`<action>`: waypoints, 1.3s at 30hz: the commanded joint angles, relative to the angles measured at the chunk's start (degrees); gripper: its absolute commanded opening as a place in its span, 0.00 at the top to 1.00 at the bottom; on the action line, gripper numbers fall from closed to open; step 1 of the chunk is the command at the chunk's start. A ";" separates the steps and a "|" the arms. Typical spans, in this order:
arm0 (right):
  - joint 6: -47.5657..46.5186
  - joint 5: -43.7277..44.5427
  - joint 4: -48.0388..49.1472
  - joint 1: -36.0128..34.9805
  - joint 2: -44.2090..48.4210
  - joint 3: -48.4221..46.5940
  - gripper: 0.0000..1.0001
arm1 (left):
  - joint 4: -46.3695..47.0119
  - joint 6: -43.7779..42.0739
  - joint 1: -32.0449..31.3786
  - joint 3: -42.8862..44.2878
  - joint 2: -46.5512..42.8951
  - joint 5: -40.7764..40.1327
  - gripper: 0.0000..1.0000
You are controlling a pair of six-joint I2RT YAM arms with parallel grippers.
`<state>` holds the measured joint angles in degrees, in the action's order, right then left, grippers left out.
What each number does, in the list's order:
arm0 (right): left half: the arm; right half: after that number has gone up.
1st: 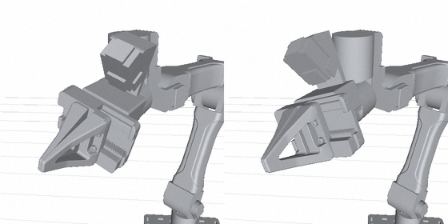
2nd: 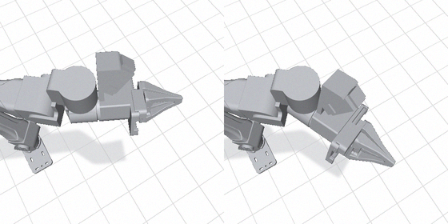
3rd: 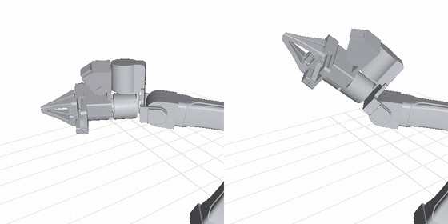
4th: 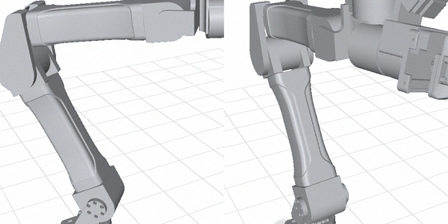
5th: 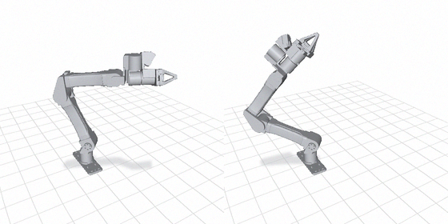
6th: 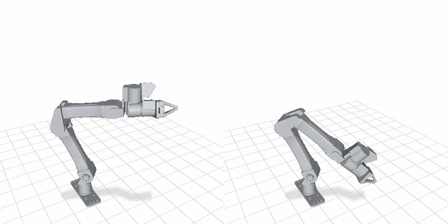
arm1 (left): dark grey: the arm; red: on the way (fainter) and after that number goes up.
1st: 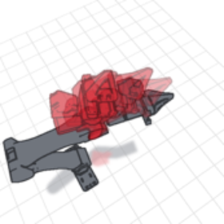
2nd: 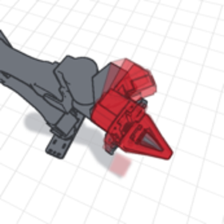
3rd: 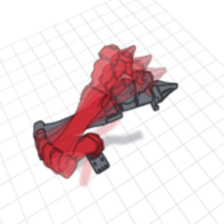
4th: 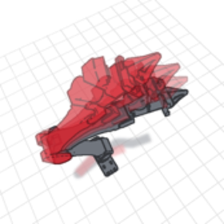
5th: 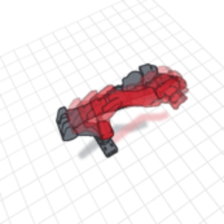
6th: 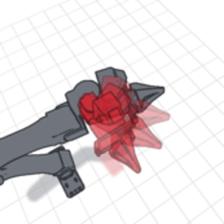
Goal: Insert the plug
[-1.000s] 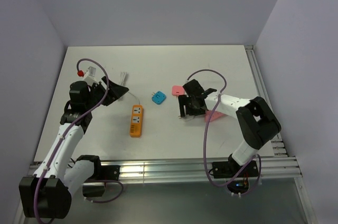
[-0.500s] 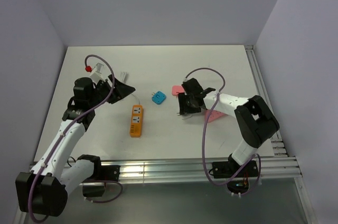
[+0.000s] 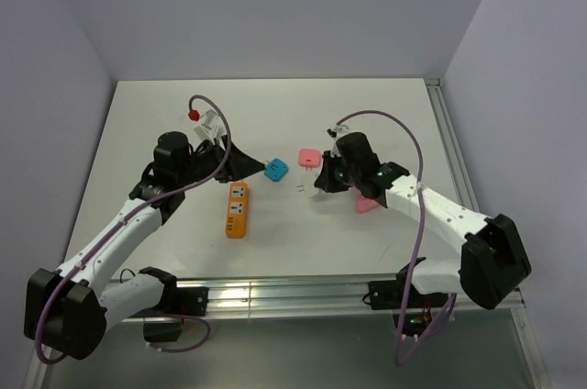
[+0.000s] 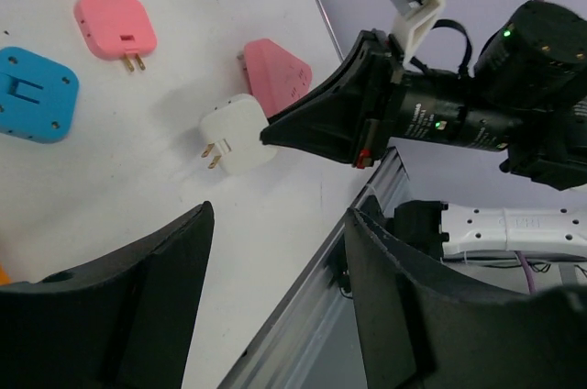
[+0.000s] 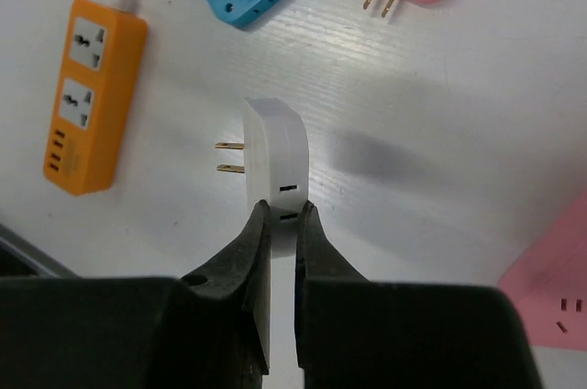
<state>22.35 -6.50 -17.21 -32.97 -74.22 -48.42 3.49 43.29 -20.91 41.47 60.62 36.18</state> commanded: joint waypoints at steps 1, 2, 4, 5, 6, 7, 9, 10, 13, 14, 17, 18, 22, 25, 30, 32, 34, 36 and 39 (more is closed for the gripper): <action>-1.34 -2.20 0.08 -0.16 4.85 1.49 1.00 | 3.37 -1.01 -1.85 0.45 0.99 1.26 0.36; -1.43 -2.63 -0.27 -0.25 5.48 1.58 1.00 | 3.54 -1.27 -2.21 0.71 1.17 1.17 0.36; -1.34 -3.60 -0.02 -0.25 8.10 2.19 1.00 | 3.72 -1.71 -3.87 0.98 1.95 0.99 0.36; -0.99 -4.65 0.51 -0.25 9.08 2.63 1.00 | 4.68 -1.72 -4.49 0.98 2.22 1.17 0.36; -0.82 -5.53 0.77 -0.25 10.13 3.24 1.00 | 5.38 -1.54 -5.45 0.89 2.40 1.52 0.35; -0.64 -6.23 0.95 -0.16 11.97 3.34 1.00 | 6.52 -1.28 -5.90 0.54 2.92 1.96 0.35; -0.20 -9.31 0.69 -0.16 13.56 2.99 1.00 | 10.30 -0.49 -6.86 -0.60 3.36 3.63 0.35; -0.03 -10.27 0.43 -0.16 14.88 2.81 1.00 | 11.44 -0.31 -7.13 -1.04 3.89 4.07 0.35; 0.59 -14.84 -0.10 -0.08 17.60 2.11 1.00 | 17.68 1.26 -8.18 -3.24 4.77 8.01 0.35; 1.03 -15.81 -0.28 -0.16 18.31 1.93 1.00 | 19.17 1.62 -8.45 -4.11 4.94 9.16 0.35; 1.38 -19.50 -0.19 -0.16 20.60 1.23 1.00 | 22.26 2.06 -9.85 -5.00 4.59 10.13 0.34; 1.38 -21.34 -0.10 -0.16 21.04 1.05 1.00 | 22.70 1.63 -10.73 -5.09 4.33 10.57 0.34; 2.26 -23.72 -0.02 -0.16 22.79 0.70 1.00 | 22.71 0.31 -13.19 -4.91 3.28 11.01 0.32; 2.87 -24.34 0.60 -0.16 23.59 0.79 1.00 | 21.57 -0.40 -14.86 -4.91 2.93 9.97 0.31; 3.93 -24.88 1.04 -0.16 24.73 0.44 1.00 | 18.58 -1.36 -15.92 -4.47 3.10 7.59 0.32; 4.19 -24.96 0.87 -0.16 25.35 0.43 1.00 | 19.10 -0.93 -16.01 -4.82 2.92 7.32 0.32; 4.28 -24.87 0.86 -0.16 25.79 0.09 1.00 | 19.10 -0.57 -16.01 -4.91 2.92 7.06 0.32; 4.37 -24.96 0.60 -0.16 26.05 -0.27 1.00 | 18.49 -0.48 -16.01 -4.82 3.01 6.09 0.32; 4.72 -24.87 0.69 -0.16 26.14 -0.53 1.00 | 20.06 0.57 -16.01 -5.44 3.01 5.92 0.32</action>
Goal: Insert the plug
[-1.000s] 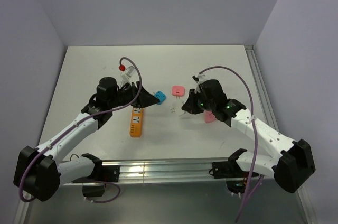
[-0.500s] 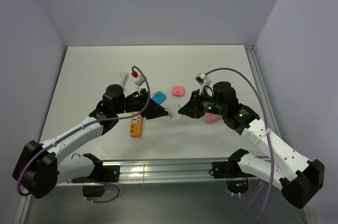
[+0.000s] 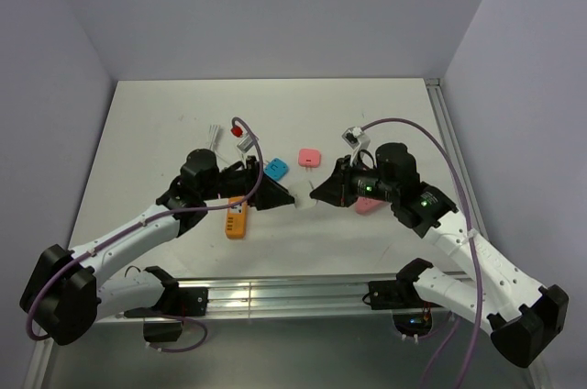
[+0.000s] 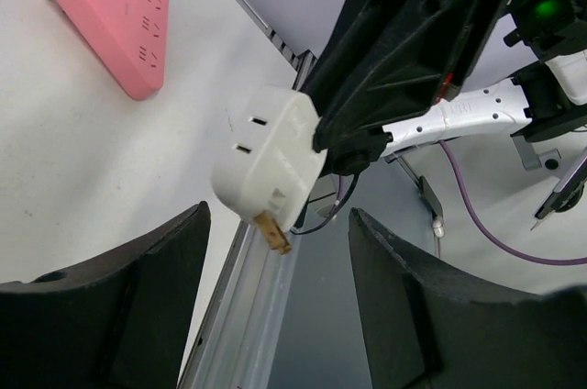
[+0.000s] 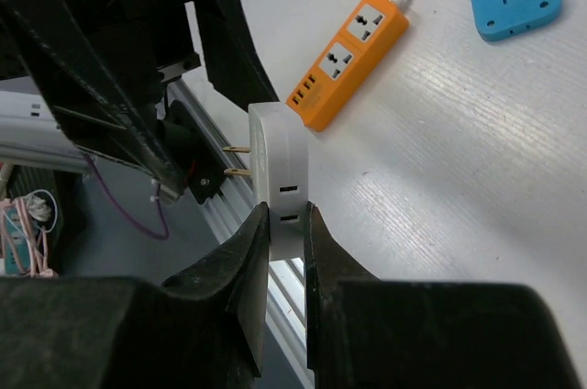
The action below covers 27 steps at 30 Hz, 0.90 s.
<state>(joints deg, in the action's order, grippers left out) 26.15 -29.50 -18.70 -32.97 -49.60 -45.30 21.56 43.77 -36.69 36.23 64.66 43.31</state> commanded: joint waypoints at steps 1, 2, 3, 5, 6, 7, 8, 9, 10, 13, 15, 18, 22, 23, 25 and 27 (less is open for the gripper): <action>1.01 -1.88 2.18 -0.16 1.53 -3.83 1.00 | 2.08 0.26 -0.23 -0.28 -0.86 -1.47 0.32; 1.01 -1.97 2.18 -0.08 1.53 -4.09 1.00 | 1.91 0.61 -0.40 -0.28 -0.77 -2.00 0.32; 1.09 -1.97 2.26 -0.16 1.53 -4.10 1.00 | 2.25 0.70 -0.32 -0.28 -0.68 -1.91 0.33; 1.27 -1.97 2.61 -0.16 1.62 -4.10 1.00 | 2.61 1.14 -0.40 -0.46 -0.42 -2.09 0.32; 1.44 -1.71 2.79 -0.16 1.62 -4.10 1.00 | 2.78 1.23 -0.49 -0.54 -0.33 -2.00 0.33; 1.62 -1.53 3.23 -0.16 1.53 -4.01 1.00 | 3.48 1.49 -0.58 -0.72 -0.24 -1.91 0.33; 1.71 -1.62 3.40 -0.16 1.44 -4.01 1.00 | 3.92 1.93 -0.67 -0.72 -0.24 -1.83 0.33; 1.80 -1.70 3.41 -0.16 1.09 -4.01 1.00 | 4.36 2.11 -0.75 -0.89 -0.07 -1.48 0.34; 1.97 -1.97 4.01 -0.16 0.83 -4.01 1.00 | 5.50 2.46 -0.84 -1.07 0.02 -1.21 0.34; 2.59 -2.32 4.90 -0.08 0.39 -3.83 1.00 | 7.70 3.86 -0.93 -1.68 0.37 0.19 0.38; 2.59 -2.06 5.16 -0.16 0.12 -4.10 1.00 | 9.63 4.66 -1.02 -2.04 0.55 0.63 0.43; 3.20 -3.37 6.57 -0.16 -0.14 -3.92 1.00 | 12.36 5.80 -1.02 -3.00 0.38 1.43 0.47; 4.26 -4.96 8.67 -0.16 -0.58 -3.13 1.00 | 13.51 6.33 -1.02 -3.62 0.46 1.34 0.50; 4.43 -5.22 8.94 -0.16 -0.58 -2.96 1.00 | 13.42 6.42 -1.02 -3.62 0.29 0.99 0.53; 4.52 -5.57 9.21 -0.16 -0.58 -2.78 1.00 | 13.94 6.59 -1.02 -3.88 -0.06 0.99 0.56; 4.26 -6.27 9.12 -0.16 -0.67 -2.60 1.00 | 14.29 6.68 -1.02 -4.06 -0.67 0.81 0.62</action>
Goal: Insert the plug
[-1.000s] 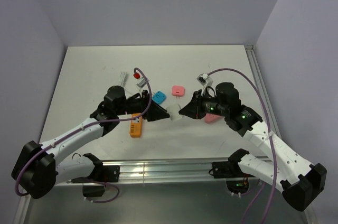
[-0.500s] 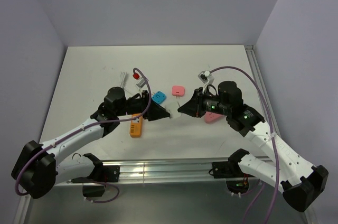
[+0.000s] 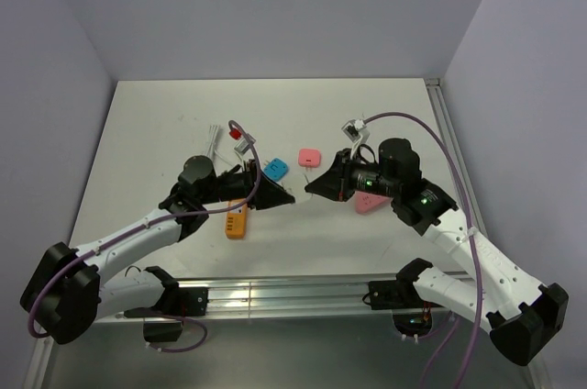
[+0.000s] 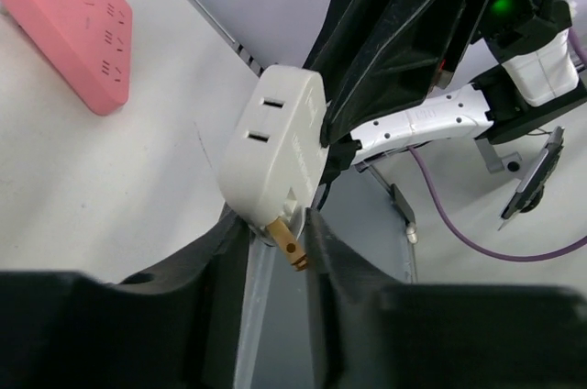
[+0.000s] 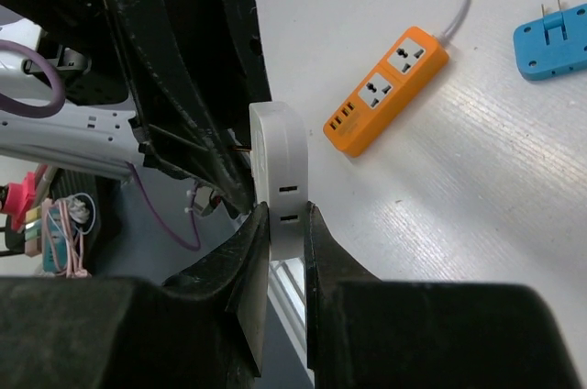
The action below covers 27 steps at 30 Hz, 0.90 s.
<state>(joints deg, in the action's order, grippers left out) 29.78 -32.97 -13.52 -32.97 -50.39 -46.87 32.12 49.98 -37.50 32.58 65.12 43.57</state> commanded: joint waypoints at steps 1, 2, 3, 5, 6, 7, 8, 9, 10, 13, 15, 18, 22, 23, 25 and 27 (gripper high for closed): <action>0.54 -2.97 3.76 -0.08 0.12 -0.94 1.00 | 3.91 0.56 -0.21 -0.58 -1.31 0.55 0.70; 0.54 -2.98 3.76 -0.16 0.03 -0.85 1.00 | 4.35 0.65 -0.21 -0.76 -1.66 0.90 0.76; 0.28 -3.50 3.59 -0.08 -0.06 -0.77 1.00 | 5.49 0.82 -0.21 -0.94 -1.93 1.07 0.83; -0.07 -3.59 2.97 0.01 -0.32 -0.76 1.00 | 6.11 1.44 -0.21 -1.38 -2.28 1.08 1.00; -0.07 -3.59 2.80 0.01 -0.32 -0.68 1.00 | 6.64 1.44 -0.21 -1.72 -2.72 1.42 1.00; -0.07 -4.46 2.97 0.10 -0.41 -0.42 1.00 | 7.77 1.79 -0.21 -1.99 -2.98 1.78 1.00; 0.01 -4.99 3.06 0.45 -0.67 -0.41 0.99 | 8.22 1.79 -0.21 -2.08 -3.51 1.95 1.00; 0.19 -5.26 3.06 0.80 -0.85 -0.33 0.89 | 8.40 1.88 -0.21 -2.25 -3.95 1.96 1.00; 0.19 -6.22 3.23 0.98 -0.94 -0.33 0.84 | 9.18 1.97 -0.21 -2.86 -4.30 2.04 1.00; 0.28 -8.33 4.55 1.59 -1.55 -0.06 0.62 | 10.68 2.32 -0.30 -3.84 -5.88 2.48 1.00; 0.37 -10.35 6.13 1.59 -2.08 -0.06 0.55 | 10.60 2.58 -0.21 -3.84 -6.67 2.66 1.00; 1.15 -14.13 8.68 1.59 -3.31 0.20 0.51 | 12.00 3.46 -0.21 -4.19 -6.85 3.36 1.00; 2.12 -16.95 12.19 1.59 -4.89 0.29 0.51 | 12.62 4.43 -0.21 -4.36 -6.94 3.62 1.00; 2.65 -17.39 12.81 1.59 -5.24 0.38 0.51 | 12.88 4.52 -0.21 -4.45 -6.94 3.89 1.00; 3.61 -19.76 15.88 1.51 -5.77 0.82 0.58 | 13.85 4.87 -0.21 -4.72 -6.85 4.24 1.00; 4.93 -21.77 17.90 1.51 -6.38 1.25 0.82 | 14.81 4.87 -0.21 -4.89 -7.03 5.03 1.00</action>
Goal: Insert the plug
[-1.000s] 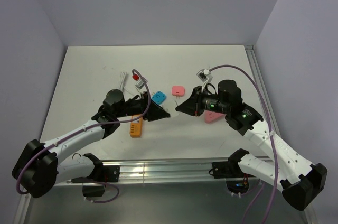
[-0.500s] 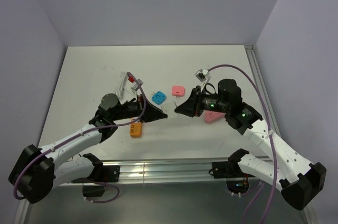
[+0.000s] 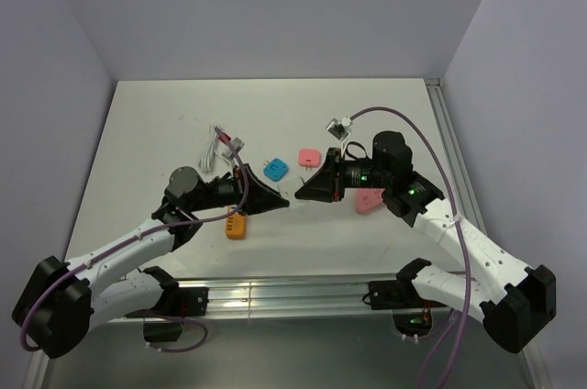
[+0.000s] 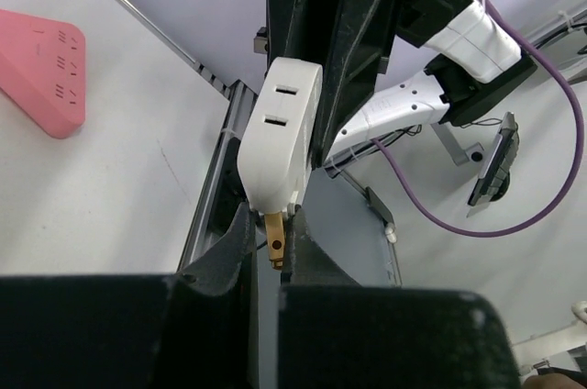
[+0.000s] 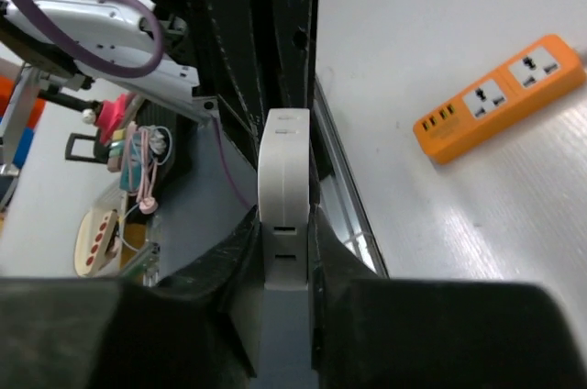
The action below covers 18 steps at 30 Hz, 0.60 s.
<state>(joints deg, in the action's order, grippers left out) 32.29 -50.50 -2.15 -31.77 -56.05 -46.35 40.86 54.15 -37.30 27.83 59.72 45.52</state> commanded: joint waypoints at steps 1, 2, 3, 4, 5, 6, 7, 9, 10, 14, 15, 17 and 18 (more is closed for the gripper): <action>2.51 -4.69 6.90 0.30 -0.81 0.73 0.94 | 6.33 0.61 -0.41 -0.24 -1.89 3.26 1.00; 2.69 -4.87 6.99 0.30 -0.81 0.82 1.00 | 6.42 0.43 -0.41 -0.41 -2.50 3.26 1.00; 2.77 -5.48 7.33 0.30 -0.64 1.08 1.00 | 5.90 -0.09 -0.41 -0.50 -2.86 3.00 1.00; 3.12 -5.83 8.03 0.30 -0.29 1.34 1.00 | 5.20 -0.62 -0.41 -0.59 -3.21 2.65 1.00; 4.00 -6.10 8.74 0.30 -0.11 1.61 1.00 | 4.67 -1.23 -0.41 -0.59 -4.25 2.21 0.96; 4.09 -6.10 8.92 0.22 0.06 1.70 1.00 | 4.58 -1.50 -0.41 -1.02 -4.79 1.51 0.88; 4.18 -6.10 8.83 0.22 0.07 1.61 1.00 | 5.10 -1.59 -0.41 -1.38 -5.31 1.24 0.68; 4.71 -6.10 9.09 0.30 0.15 1.70 1.00 | 6.51 -1.68 -0.41 -2.25 -6.98 0.72 0.49; 4.80 -6.19 9.18 0.30 0.07 1.79 1.00 | 6.60 -1.77 -0.41 -2.43 -7.51 0.19 0.35; 5.58 -6.80 9.97 0.30 -0.28 1.79 1.00 | 5.81 -2.56 -0.49 -2.52 -9.62 -1.13 0.26; 6.11 -7.15 11.19 0.30 -0.37 2.14 1.00 | 6.16 -2.56 -0.41 -2.70 -9.80 -1.22 0.26; 7.60 -7.85 12.60 0.22 -0.55 2.31 1.00 | 6.34 -2.38 -0.49 -2.79 -9.89 -1.31 0.26; 8.22 -8.03 13.92 0.30 -0.81 2.49 1.00 | 5.81 -2.56 -0.41 -2.52 -9.72 -1.22 0.27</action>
<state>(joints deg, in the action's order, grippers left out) 38.06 -56.49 6.09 -31.73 -56.62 -44.51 43.94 53.01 -37.56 25.47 50.70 45.10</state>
